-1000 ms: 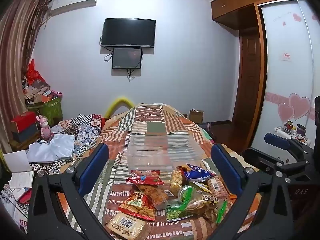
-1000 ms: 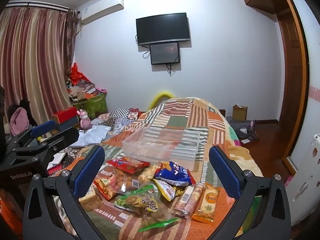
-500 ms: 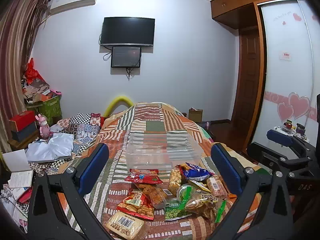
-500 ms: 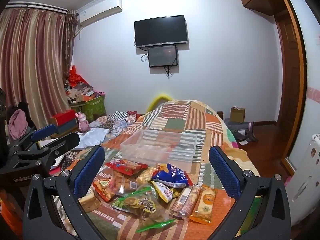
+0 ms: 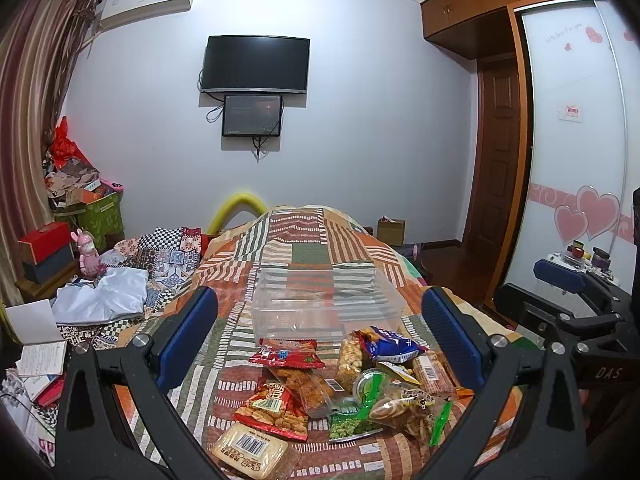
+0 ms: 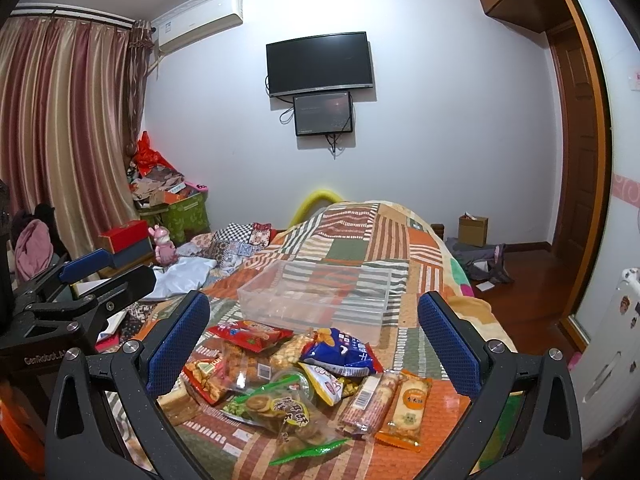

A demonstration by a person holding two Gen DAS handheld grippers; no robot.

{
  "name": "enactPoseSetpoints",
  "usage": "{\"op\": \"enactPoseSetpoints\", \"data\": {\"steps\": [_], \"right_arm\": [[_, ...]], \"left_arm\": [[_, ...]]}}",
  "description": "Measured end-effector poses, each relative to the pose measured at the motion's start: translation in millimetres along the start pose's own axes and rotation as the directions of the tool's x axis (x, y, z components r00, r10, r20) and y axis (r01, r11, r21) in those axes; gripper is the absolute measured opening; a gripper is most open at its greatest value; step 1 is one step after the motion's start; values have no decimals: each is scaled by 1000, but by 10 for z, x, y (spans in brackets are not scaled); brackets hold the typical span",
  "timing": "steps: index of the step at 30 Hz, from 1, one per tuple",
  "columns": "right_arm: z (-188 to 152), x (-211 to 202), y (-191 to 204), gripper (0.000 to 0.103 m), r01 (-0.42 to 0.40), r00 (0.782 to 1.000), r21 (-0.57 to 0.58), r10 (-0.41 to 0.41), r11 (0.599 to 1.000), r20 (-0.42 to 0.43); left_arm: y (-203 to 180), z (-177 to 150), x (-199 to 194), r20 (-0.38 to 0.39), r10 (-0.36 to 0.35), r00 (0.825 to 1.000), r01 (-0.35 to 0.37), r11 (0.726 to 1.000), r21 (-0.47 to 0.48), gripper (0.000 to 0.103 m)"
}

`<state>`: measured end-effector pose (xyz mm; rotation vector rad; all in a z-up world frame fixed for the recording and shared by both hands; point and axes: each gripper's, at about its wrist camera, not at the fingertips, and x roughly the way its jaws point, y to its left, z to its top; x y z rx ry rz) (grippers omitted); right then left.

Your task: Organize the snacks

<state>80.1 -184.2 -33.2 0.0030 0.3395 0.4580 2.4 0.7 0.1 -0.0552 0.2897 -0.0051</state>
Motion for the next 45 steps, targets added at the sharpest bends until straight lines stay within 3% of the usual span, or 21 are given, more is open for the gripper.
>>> {"op": "enactPoseSetpoints", "data": {"steps": [45], "right_arm": [[22,-8,22,103,4,1000,2,-4,1000,4]], "left_arm": [[3,-8,11,-8,-10,1000,10,1000,-1,103]]}}
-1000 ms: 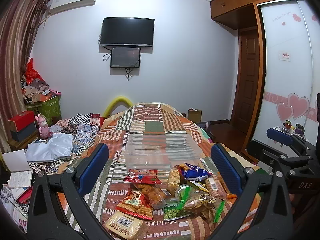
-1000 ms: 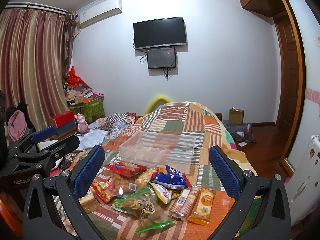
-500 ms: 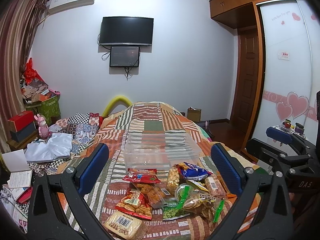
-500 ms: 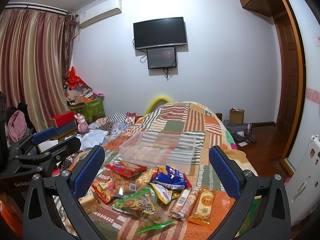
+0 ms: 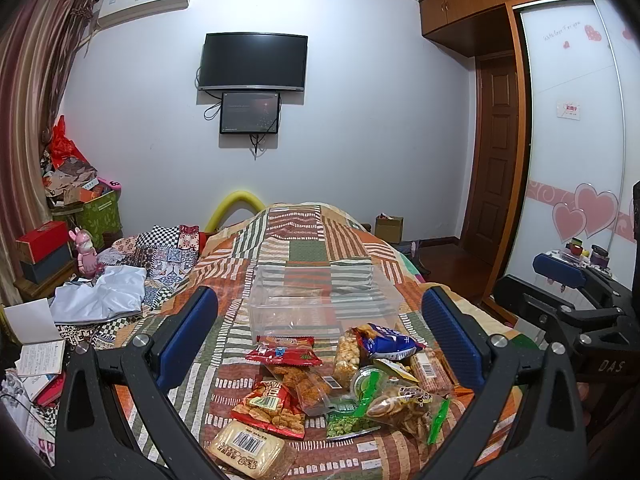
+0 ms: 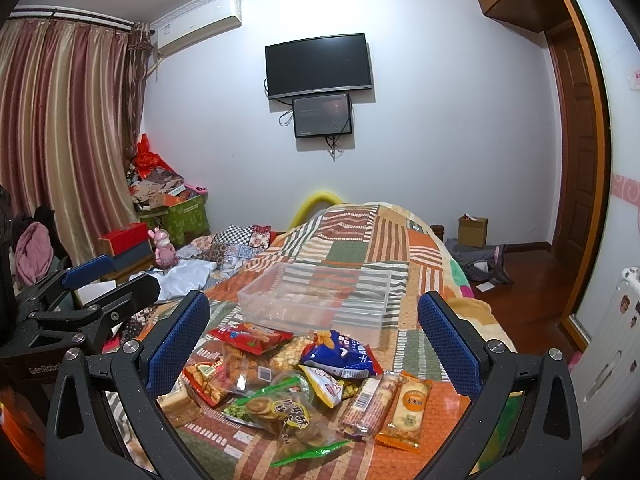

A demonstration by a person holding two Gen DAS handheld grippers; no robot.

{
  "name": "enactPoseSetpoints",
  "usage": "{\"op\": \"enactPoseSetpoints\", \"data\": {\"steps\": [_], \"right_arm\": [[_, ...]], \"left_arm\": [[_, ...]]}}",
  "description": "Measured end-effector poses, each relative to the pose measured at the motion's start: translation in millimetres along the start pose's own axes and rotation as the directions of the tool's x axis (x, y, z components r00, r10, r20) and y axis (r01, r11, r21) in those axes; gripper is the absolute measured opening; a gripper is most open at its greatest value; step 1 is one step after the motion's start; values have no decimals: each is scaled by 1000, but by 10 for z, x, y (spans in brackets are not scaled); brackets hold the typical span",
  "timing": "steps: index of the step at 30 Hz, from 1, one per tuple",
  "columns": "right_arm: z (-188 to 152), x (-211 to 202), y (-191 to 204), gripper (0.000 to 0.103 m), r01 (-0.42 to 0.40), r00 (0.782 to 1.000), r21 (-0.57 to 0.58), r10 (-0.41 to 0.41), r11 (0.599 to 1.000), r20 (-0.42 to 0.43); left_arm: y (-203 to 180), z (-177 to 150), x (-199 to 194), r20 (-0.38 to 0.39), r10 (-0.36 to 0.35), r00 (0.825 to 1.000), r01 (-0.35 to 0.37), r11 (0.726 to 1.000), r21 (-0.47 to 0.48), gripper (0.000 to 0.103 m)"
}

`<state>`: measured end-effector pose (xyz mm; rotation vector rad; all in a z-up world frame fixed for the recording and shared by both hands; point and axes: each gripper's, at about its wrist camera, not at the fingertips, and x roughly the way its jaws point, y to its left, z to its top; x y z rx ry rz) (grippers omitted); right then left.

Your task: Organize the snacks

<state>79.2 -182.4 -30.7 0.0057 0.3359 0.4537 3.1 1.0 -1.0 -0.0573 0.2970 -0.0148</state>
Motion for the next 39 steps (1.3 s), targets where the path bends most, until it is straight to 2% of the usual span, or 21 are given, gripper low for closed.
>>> {"op": "enactPoseSetpoints", "data": {"steps": [9,15,19,24,26,29,34,39], "right_arm": [[-82,116,-65,103,12,999,12,-11,1000,-38],[-201,260,-189,103,28,995,22,-26,999,-92],[-311,404,-330,103,43,987,41,-36,998,-158],[-482,557,-486,103,73,971,59,-57,996,-234],[-522,589,-534,103,84,963,62,-66,995,-260],[-597,651,-618,103,103,950,72,-77,992,-303],[-693,732,-737,92,106,934,100,-64,989,-353],[-787,844,-901,83,134,915,122,-75,984,-396]], "left_arm": [[36,-92,69,-22,9,1000,-9,1000,10,103],[124,-235,290,-113,-5,994,4,1000,-9,103],[192,-352,475,-180,-3,984,0,1000,-19,103],[331,-492,723,-262,-13,965,-4,998,-62,102],[374,-558,823,-299,-13,954,-10,997,-74,94],[433,-657,953,-350,-17,937,-18,995,-96,90],[440,-778,1152,-414,-30,910,-21,993,-119,82],[372,-836,1361,-469,-50,882,-13,991,-130,69]]}}
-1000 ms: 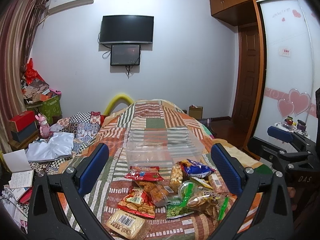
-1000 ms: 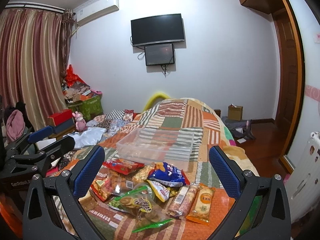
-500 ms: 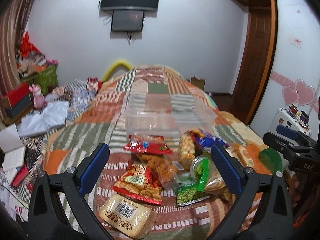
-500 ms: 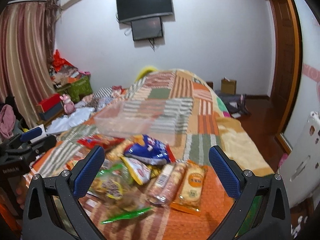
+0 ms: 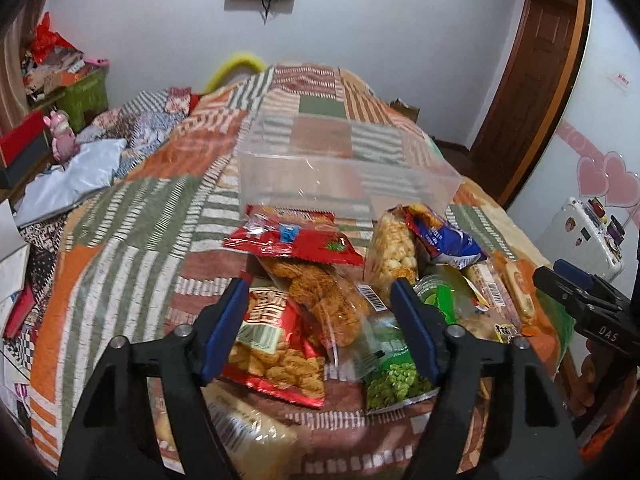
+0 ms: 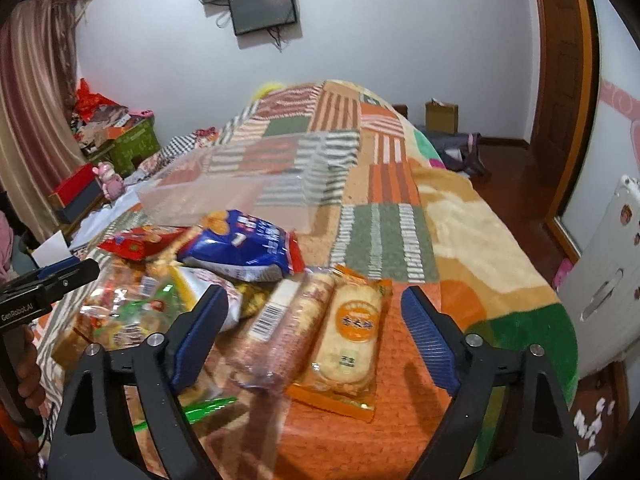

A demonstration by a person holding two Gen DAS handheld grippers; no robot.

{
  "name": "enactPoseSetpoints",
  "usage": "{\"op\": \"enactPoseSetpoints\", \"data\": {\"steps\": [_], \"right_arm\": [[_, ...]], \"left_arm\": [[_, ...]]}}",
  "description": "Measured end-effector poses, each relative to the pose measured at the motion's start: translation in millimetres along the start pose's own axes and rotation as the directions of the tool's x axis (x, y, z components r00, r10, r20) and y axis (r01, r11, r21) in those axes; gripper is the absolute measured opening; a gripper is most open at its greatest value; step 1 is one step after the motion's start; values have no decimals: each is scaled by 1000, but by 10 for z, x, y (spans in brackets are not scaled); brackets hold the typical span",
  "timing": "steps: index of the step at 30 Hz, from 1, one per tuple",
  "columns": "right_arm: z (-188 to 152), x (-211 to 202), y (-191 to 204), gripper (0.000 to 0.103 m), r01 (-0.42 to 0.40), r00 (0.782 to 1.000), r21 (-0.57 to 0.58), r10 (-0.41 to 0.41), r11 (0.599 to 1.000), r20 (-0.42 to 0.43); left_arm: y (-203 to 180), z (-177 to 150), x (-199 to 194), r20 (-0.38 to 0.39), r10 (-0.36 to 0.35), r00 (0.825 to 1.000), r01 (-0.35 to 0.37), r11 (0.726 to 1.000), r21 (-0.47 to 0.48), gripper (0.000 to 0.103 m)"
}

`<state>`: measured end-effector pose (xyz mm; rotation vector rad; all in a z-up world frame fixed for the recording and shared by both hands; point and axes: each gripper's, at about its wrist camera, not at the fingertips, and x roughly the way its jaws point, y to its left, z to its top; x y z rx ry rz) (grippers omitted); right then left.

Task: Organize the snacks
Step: 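Grasp the orange-labelled round cake pack with the right tool while the left tool grasps the clear fried-snack bag, then lift both held snacks and carry them over the clear plastic box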

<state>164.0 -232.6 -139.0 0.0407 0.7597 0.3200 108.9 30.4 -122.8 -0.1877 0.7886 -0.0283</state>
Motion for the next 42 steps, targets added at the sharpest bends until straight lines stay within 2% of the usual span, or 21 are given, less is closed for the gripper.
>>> {"op": "enactPoseSetpoints", "data": {"steps": [5,10,13,15,17,21,25,27,28,31,35,42], "right_arm": [[-20,144,-124,68,3,999,25,-1,1000,-54],[-73,259,-257,66,15,996,64,-9,998,-94],[-102,307,-282,65,2,994,75,7,997,-113],[-115,331,-264,60,-8,993,73,16,997,-121],[-112,349,-254,59,-12,992,73,21,997,-121],[-151,430,-278,41,-15,986,77,27,997,-161],[-156,412,-266,39,-12,988,71,23,997,-153],[-156,399,-262,37,-15,989,71,25,997,-148],[-153,395,-255,37,-16,989,71,27,997,-146],[-142,374,-233,37,-28,990,69,38,997,-139],[-100,313,-202,37,-32,993,60,38,998,-116],[14,190,-138,36,-60,996,50,63,997,-68]], "left_arm": [[-60,32,201,-59,9,998,-9,1000,3,65],[-61,32,372,-107,22,994,-21,1000,12,65],[-102,33,404,-95,53,994,-50,998,38,65],[-111,32,438,-95,61,994,-58,998,39,66],[-96,34,490,-99,75,992,-72,997,38,68],[-41,41,594,-124,90,988,-89,996,12,78],[-37,37,610,-111,98,989,-97,995,9,78],[-49,34,608,-94,110,989,-108,994,19,72],[-57,30,597,-85,108,991,-106,994,26,63],[-58,36,561,-68,104,992,-102,994,30,53],[-16,59,480,-65,57,996,-57,998,10,38],[-12,91,236,-37,30,999,-29,999,24,29]]}}
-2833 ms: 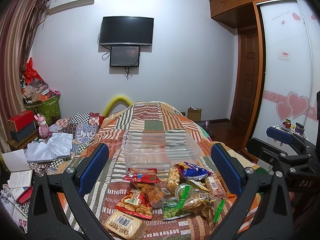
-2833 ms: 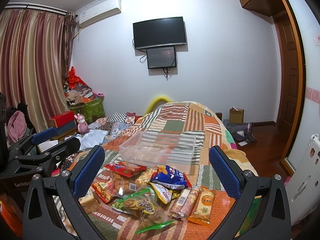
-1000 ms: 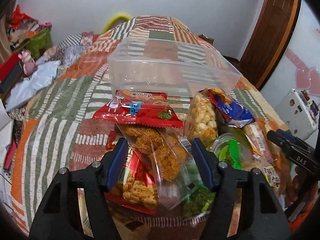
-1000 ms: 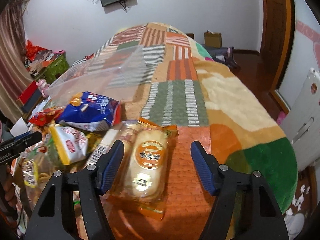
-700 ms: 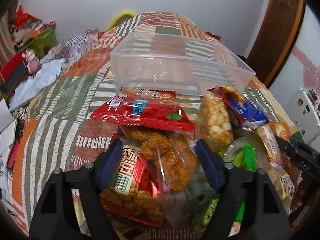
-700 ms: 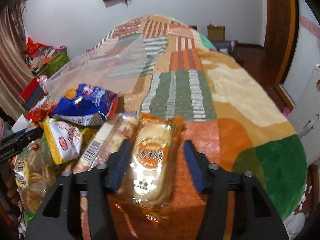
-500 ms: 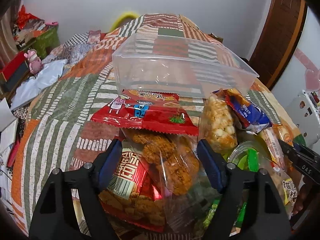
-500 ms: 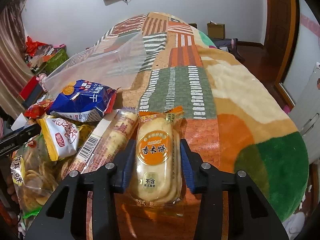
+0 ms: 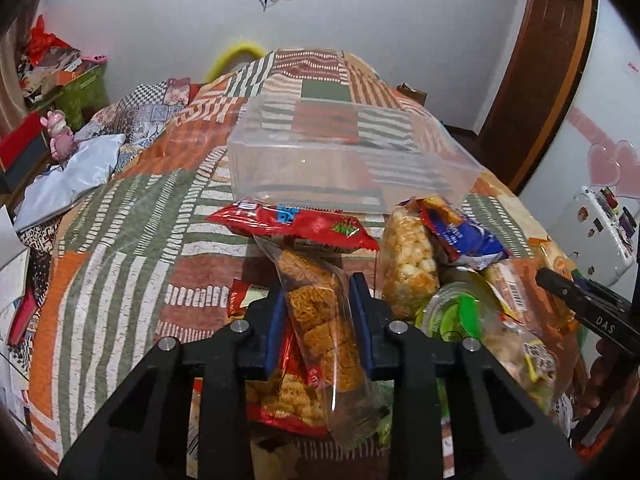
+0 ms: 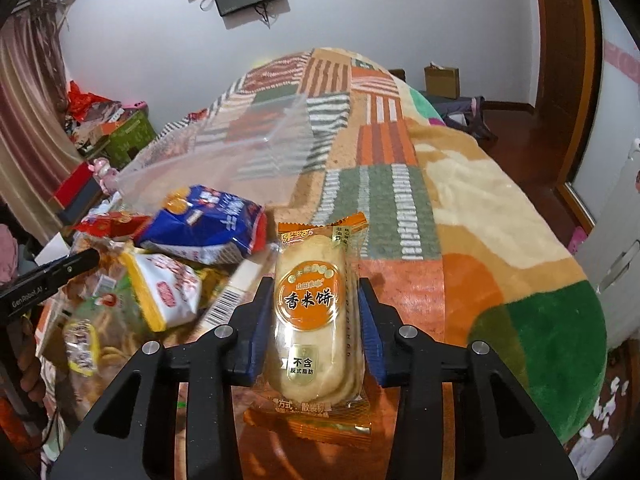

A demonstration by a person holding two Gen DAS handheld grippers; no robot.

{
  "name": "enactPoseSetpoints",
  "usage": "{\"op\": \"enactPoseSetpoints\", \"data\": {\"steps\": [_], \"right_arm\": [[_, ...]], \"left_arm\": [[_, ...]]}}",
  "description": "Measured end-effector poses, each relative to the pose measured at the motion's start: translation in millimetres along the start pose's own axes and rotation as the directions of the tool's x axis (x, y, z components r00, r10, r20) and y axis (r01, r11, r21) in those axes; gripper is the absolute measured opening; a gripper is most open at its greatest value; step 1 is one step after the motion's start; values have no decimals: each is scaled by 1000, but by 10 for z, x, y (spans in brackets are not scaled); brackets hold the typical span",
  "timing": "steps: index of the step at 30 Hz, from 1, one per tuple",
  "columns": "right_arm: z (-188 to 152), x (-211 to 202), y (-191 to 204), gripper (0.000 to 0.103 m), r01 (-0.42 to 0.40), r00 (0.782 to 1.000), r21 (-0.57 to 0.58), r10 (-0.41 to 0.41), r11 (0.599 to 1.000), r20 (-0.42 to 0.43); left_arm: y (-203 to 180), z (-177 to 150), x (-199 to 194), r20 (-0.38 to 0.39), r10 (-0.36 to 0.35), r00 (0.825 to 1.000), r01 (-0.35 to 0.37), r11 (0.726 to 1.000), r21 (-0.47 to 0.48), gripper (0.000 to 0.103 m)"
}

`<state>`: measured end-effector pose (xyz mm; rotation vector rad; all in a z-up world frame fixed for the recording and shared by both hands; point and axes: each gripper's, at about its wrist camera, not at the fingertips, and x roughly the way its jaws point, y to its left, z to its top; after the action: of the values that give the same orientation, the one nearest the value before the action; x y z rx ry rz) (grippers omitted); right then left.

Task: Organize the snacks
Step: 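Lift both held snacks and carry them over the clear plastic box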

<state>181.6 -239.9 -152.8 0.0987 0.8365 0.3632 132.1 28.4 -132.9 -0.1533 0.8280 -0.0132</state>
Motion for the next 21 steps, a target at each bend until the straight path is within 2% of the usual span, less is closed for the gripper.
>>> {"op": "enactPoseSetpoints", "data": {"steps": [12,21], "right_arm": [[190,-133,261,36,-47,997,-49,50,998,66],[418,-175,450,36,-75,990,-96,85,993,113]], "left_arm": [[58,42,-425,76,-8,997,9,1000,-3,24],[111,253,-616,128,-18,992,19,1000,-9,24]]}}
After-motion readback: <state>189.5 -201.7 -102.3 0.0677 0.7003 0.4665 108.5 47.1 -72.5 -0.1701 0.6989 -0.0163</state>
